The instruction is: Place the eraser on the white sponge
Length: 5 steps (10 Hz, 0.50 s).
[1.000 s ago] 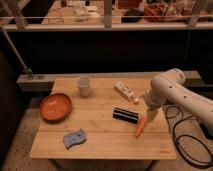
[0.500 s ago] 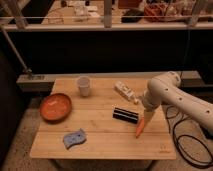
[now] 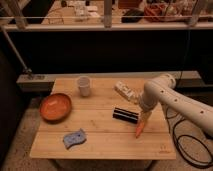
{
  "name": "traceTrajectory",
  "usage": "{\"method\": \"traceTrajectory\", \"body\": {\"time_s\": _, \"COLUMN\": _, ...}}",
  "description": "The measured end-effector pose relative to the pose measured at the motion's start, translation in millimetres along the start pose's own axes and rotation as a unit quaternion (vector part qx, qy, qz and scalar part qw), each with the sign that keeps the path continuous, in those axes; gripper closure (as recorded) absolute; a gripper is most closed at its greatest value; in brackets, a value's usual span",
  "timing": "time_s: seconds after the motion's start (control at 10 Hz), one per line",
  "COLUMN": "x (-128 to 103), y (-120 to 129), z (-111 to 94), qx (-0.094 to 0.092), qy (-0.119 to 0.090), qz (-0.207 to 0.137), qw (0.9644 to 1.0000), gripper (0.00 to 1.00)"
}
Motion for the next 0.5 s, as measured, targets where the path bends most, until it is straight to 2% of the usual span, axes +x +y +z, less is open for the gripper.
{"method": "traceTrajectory", "body": {"time_s": 0.5, "x": -9, "y": -8, "z": 16, "qx": 0.004, "qy": -0.004, "qz": -0.035, "qw": 0.9994, "gripper": 0.2}}
